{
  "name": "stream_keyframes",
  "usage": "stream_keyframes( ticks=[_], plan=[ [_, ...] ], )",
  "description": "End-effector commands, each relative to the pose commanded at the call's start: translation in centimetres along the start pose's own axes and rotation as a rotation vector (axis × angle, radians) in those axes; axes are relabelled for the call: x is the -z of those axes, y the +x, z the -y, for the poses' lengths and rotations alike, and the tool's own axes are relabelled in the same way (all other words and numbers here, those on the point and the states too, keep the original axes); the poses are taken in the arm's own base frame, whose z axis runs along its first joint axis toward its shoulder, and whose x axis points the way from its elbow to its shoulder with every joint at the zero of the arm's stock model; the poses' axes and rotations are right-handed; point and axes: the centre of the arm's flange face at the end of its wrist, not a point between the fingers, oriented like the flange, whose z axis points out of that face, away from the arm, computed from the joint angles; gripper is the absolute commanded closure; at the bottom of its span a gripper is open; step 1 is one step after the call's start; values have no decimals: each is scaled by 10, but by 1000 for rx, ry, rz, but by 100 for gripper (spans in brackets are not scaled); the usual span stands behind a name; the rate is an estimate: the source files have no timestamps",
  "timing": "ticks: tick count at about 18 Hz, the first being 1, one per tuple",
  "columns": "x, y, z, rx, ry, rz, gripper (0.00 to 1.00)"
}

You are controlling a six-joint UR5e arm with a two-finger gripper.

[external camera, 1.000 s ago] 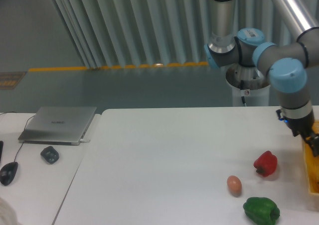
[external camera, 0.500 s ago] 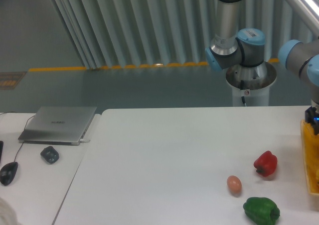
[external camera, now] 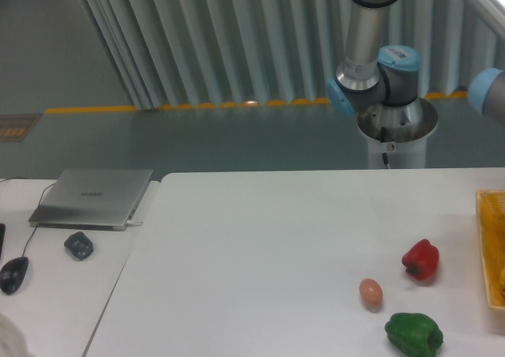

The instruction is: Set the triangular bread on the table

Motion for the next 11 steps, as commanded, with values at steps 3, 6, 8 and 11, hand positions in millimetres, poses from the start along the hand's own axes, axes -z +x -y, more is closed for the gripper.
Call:
stream_keyframes(
  ticks=[3, 6, 8, 11],
  plan=[
    [-1, -1, 4, 4, -1, -3, 0],
    [-7, 2, 1, 17, -6, -18, 0],
    [-8, 2, 0, 17, -5, -19, 0],
    [-10, 1, 4, 28, 34, -31, 0]
  ],
)
